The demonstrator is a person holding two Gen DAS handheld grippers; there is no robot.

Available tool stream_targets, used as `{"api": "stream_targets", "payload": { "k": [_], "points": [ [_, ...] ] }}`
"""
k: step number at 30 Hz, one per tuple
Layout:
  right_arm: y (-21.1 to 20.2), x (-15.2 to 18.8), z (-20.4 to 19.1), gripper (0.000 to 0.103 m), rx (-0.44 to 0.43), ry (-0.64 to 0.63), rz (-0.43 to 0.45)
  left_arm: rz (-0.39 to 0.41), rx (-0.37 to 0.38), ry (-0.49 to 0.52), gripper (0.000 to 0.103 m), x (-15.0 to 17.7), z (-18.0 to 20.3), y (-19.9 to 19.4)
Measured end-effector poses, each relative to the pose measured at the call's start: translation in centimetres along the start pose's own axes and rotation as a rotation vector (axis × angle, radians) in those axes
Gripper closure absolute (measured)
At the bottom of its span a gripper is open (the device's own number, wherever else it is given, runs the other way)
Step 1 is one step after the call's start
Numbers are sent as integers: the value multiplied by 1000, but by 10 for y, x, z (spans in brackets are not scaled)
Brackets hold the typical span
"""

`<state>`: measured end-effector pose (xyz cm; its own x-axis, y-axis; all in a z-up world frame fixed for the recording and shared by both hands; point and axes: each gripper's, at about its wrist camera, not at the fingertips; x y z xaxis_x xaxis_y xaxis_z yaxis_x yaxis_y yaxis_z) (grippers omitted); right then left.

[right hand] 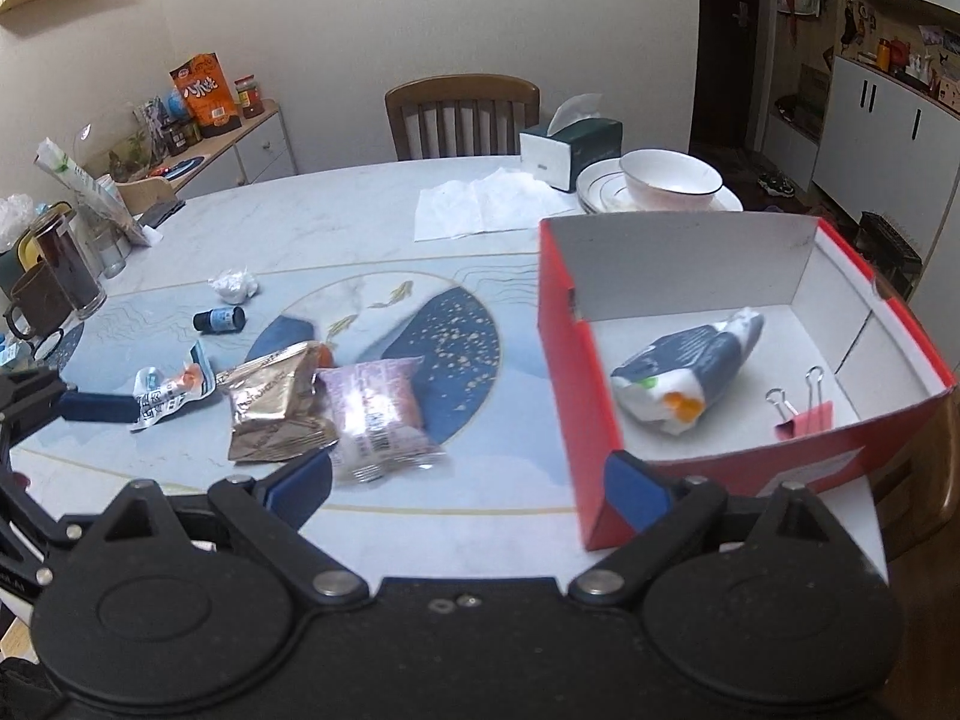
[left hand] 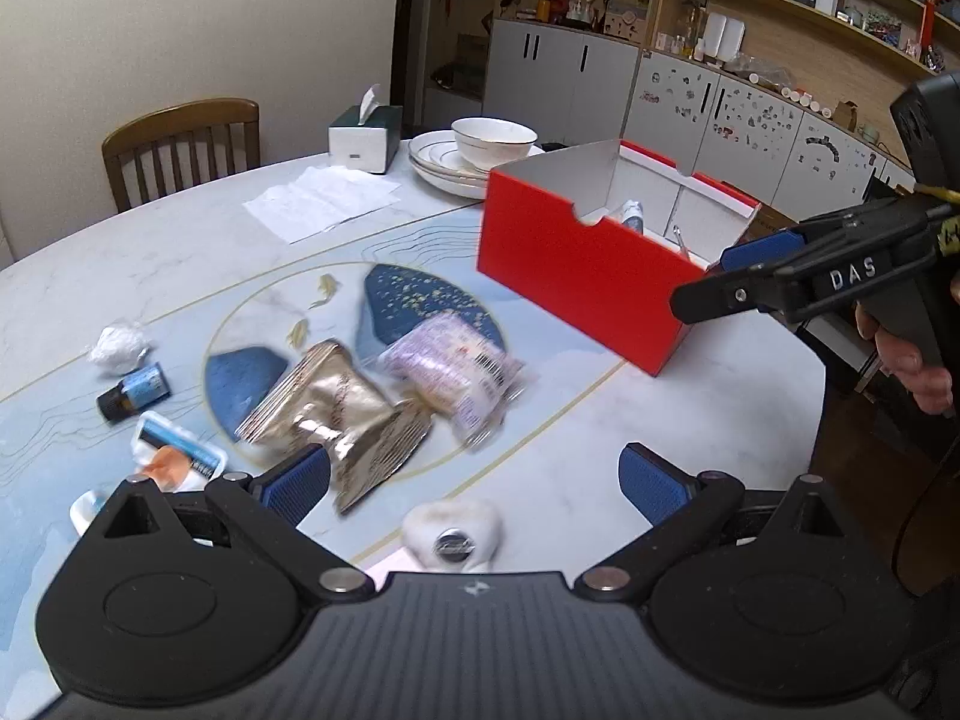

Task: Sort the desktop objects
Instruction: 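Withdraw both tools from the box back over the table, then grasp the pink sticky pad with the left tool while the right tool grasps the white plush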

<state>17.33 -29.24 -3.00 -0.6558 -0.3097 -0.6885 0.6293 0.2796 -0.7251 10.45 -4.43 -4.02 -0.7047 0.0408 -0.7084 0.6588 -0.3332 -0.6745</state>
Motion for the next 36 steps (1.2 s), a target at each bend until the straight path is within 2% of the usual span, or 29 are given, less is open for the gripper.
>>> {"api": "stream_targets", "payload": {
  "k": [4,9,16,24,30,36],
  "points": [
    [5,-1,-17,6,-1,-5,0,-6,-9,6,0,12,-13,-2],
    [14,1,-38,6,-8,-3,-15,-36,21,12,0,25,-28,2],
    [32,9,-67,7,-31,-6,-55,-54,17,77,0,41,-38,14],
    [50,16,-95,9,-65,-28,-109,-69,21,162,1,51,-43,26],
    [61,21,-110,10,-92,-53,-128,-82,18,182,1,55,-48,36],
    [75,26,-119,15,-97,-63,-149,-84,22,189,1,58,-53,43]
  ]
}}
Point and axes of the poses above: each gripper's, at about its wrist camera, not at the fingertips, and y roughly the way its jaws point, z to its right, x to its underside, and after that the axes turned 9 degrees about -y, right-handed
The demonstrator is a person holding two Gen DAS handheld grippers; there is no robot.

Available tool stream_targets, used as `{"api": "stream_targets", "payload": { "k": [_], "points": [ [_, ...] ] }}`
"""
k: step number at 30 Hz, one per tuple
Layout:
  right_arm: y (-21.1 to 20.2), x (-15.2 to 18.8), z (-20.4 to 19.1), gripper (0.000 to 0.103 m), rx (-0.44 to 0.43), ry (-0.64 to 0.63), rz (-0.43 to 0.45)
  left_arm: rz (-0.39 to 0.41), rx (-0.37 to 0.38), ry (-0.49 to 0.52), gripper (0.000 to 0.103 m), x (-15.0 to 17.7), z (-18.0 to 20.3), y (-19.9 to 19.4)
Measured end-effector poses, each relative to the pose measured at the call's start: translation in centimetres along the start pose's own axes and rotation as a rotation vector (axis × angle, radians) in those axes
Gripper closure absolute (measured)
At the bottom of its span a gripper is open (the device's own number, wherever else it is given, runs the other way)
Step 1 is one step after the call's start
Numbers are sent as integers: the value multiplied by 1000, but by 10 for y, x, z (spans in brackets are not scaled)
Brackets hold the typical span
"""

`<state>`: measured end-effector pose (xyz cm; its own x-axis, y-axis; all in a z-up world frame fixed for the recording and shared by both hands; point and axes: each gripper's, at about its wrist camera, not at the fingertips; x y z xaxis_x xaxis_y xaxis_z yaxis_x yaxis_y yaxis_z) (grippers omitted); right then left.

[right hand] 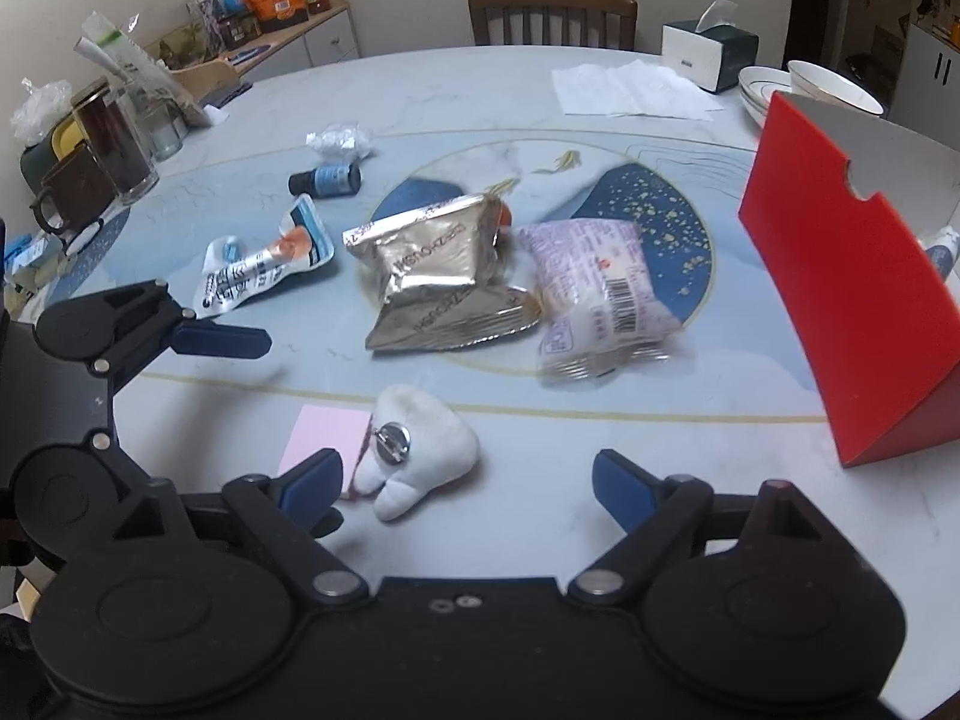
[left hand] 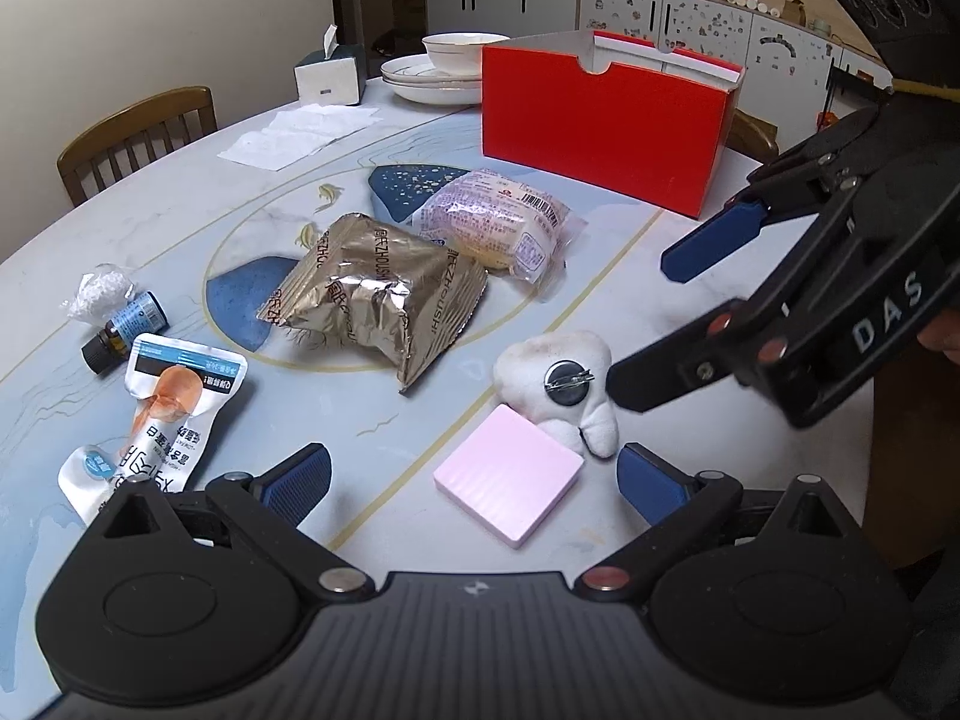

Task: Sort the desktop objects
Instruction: 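Grasp the pink sticky pad with the left tool while the right tool grasps the white plush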

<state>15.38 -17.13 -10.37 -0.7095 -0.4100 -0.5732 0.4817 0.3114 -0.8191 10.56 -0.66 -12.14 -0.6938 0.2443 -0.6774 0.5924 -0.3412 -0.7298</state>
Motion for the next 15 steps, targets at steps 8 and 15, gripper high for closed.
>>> {"api": "stream_targets", "payload": {
  "k": [8,15],
  "points": [
    [10,1,-10,24,-1,-42,-18,-19,19,19,5,3,3,6],
    [21,-2,-13,33,-10,-64,-25,-43,20,17,22,3,2,9]
  ]
}}
Point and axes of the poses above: each gripper's, at about its wrist camera, not at the fingertips, and y roughly the way its jaws point, z to its right, x to its underside, and after that the axes turned 9 degrees about -y, right-handed
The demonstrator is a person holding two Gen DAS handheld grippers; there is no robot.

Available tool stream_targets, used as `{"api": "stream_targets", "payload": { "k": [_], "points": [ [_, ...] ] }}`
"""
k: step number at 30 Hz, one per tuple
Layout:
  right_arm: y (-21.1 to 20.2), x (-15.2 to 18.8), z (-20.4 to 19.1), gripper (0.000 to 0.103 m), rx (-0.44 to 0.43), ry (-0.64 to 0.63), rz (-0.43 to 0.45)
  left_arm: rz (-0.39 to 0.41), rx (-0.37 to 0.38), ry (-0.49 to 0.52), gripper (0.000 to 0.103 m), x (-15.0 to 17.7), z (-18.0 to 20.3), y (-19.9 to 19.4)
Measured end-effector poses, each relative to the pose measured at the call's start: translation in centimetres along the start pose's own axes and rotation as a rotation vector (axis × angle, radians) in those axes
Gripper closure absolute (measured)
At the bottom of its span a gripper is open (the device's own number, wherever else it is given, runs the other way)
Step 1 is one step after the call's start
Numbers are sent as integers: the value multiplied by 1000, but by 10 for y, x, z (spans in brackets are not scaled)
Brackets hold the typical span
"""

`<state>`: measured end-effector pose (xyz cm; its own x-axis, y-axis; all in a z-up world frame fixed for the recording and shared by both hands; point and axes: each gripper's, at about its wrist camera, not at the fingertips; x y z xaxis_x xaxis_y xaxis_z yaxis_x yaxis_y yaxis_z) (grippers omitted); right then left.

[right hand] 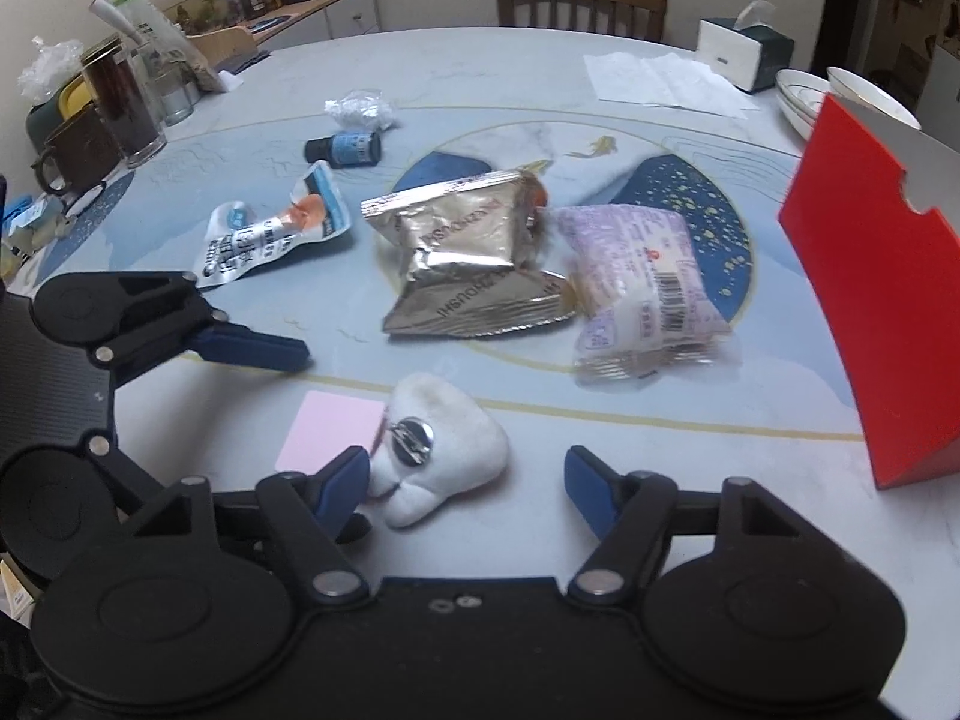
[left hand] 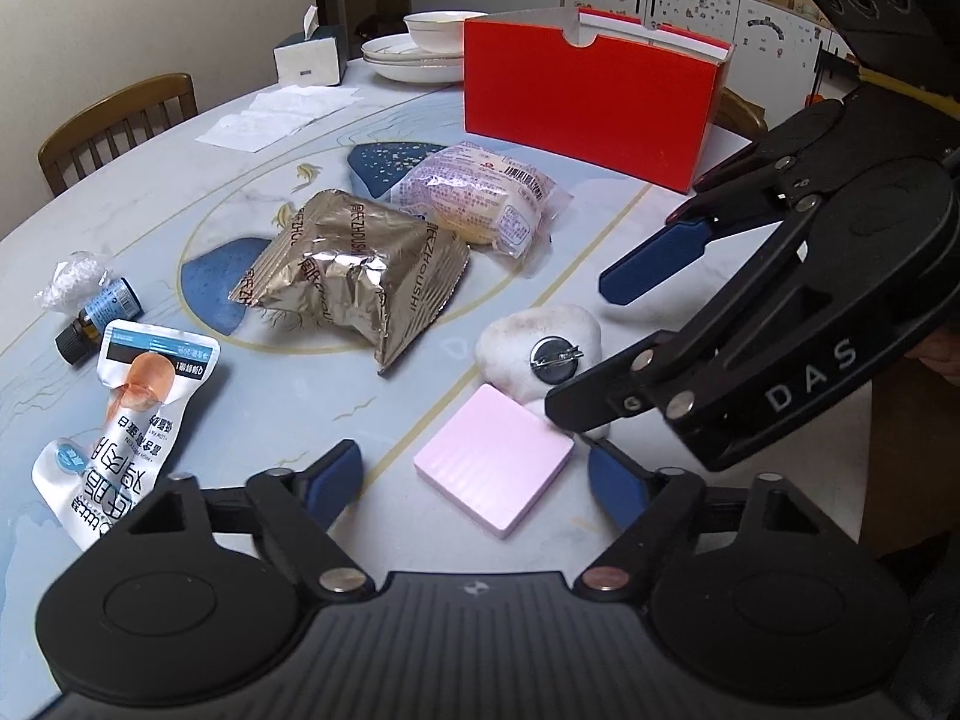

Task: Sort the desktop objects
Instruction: 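Grasp the pink sticky pad with the left tool while the right tool grasps the white plush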

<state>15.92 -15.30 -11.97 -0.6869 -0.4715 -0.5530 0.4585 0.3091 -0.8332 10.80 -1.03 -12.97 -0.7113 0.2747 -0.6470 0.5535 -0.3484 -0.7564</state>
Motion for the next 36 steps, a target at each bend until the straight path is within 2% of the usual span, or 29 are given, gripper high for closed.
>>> {"api": "stream_targets", "payload": {
  "k": [2,4,7,10,15,25,30,36],
  "points": [
    [3,0,-3,35,4,-20,-2,-1,-4,2,23,0,-1,0],
    [6,0,-4,44,1,-26,-7,-4,-8,1,24,-1,-1,0],
    [6,0,0,49,-28,-7,-8,-7,-10,2,29,-2,-1,1],
    [5,0,2,61,-50,1,-2,-7,-12,1,35,-3,-1,0],
    [2,1,11,67,-45,33,4,-6,-12,3,47,-4,-2,-1],
    [-5,10,27,74,-17,68,11,-6,-37,-27,48,-2,1,-4],
    [-13,12,33,82,-32,76,34,-7,-45,-56,48,-1,1,-6],
    [-17,11,37,85,-43,64,44,0,-59,-105,48,-1,3,-12]
  ]
}}
Point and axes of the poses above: each gripper's, at about its wrist camera, not at the fingertips, and y roughly the way its jaws point, z to its right, x to its underside, and after that the axes turned 9 degrees about -y, right-handed
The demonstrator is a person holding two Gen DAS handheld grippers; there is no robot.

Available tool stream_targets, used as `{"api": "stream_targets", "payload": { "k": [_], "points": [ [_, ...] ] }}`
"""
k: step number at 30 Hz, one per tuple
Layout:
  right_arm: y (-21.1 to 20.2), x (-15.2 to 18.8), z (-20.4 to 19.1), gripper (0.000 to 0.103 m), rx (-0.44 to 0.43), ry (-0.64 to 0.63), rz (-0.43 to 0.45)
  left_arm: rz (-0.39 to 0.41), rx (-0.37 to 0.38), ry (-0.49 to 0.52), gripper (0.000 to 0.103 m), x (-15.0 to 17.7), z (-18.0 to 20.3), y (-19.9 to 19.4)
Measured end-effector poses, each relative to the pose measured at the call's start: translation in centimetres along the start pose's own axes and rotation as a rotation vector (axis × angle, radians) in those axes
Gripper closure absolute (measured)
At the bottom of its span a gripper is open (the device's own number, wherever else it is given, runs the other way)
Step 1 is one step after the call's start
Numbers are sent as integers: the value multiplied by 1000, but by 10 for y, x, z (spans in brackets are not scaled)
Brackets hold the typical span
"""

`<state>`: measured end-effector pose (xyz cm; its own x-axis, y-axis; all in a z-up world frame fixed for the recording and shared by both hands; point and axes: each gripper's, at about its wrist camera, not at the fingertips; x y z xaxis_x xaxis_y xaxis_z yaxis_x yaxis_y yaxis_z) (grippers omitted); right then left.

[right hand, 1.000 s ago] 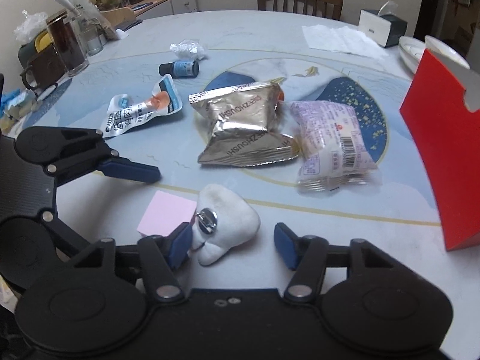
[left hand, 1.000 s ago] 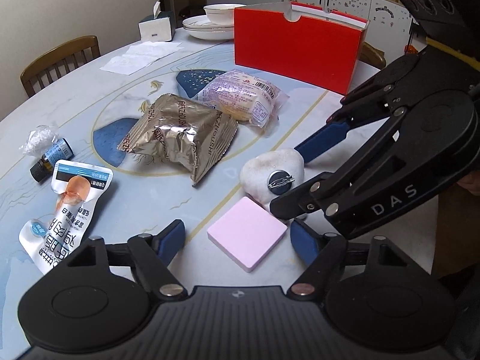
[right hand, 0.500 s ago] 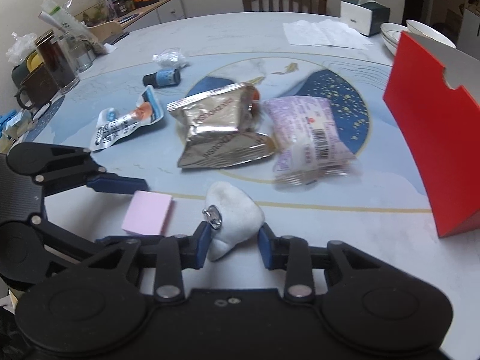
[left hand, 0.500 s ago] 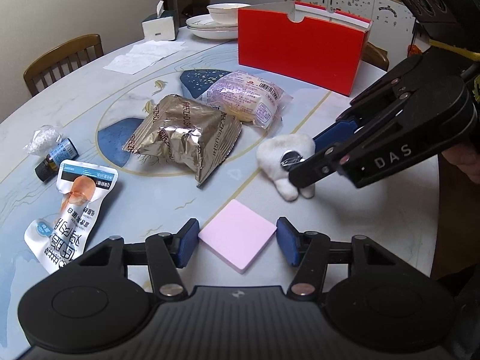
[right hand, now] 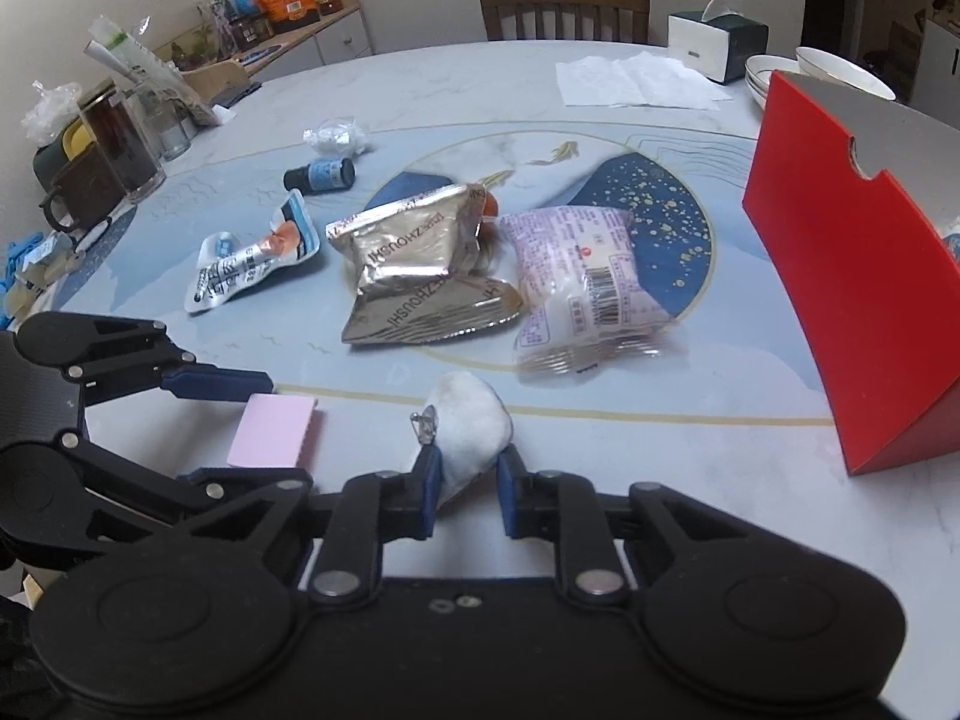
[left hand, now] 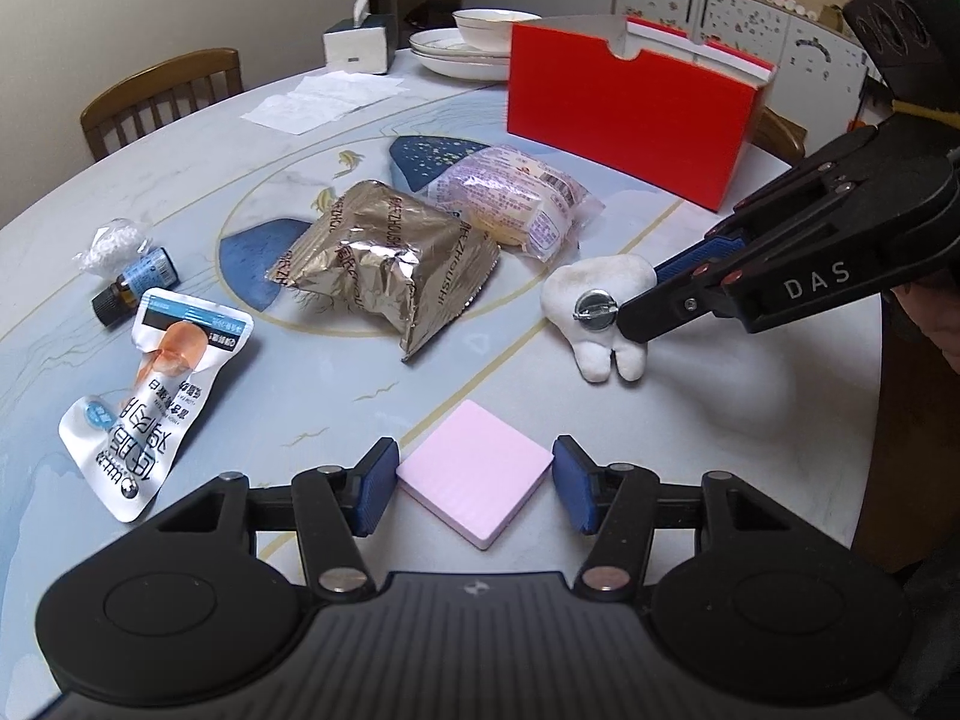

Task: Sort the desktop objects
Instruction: 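Grasp the pink sticky pad with the left tool while the right tool grasps the white plush, then carry the pad and plush into the red box and release both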

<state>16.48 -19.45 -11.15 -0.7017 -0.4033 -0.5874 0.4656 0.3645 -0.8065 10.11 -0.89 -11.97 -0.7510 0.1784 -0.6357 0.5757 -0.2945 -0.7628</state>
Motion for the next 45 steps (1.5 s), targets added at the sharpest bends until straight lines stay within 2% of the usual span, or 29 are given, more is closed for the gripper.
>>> {"api": "stream_targets", "payload": {
  "k": [11,19,31,45],
  "points": [
    [-27,0,16,85,-37,11,53,32,-18,-71,48,-16,15,-15],
    [-67,-6,38,85,-14,3,88,72,-26,-105,48,-43,34,-30],
    [-133,-39,101,85,29,25,223,152,-71,-124,48,-103,64,-51],
    [-159,-43,196,85,157,32,216,181,-80,-105,48,-153,116,-26]
  ]
}}
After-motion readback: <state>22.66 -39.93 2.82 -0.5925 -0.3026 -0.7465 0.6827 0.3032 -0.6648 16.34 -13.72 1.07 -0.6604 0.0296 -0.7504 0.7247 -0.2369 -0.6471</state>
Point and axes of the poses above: each gripper's, at about its wrist camera, not at the fingertips, and y roughly the way its jaws point, z to its right, x to its underside, and after that the axes turned 9 degrees about -y, right-handed
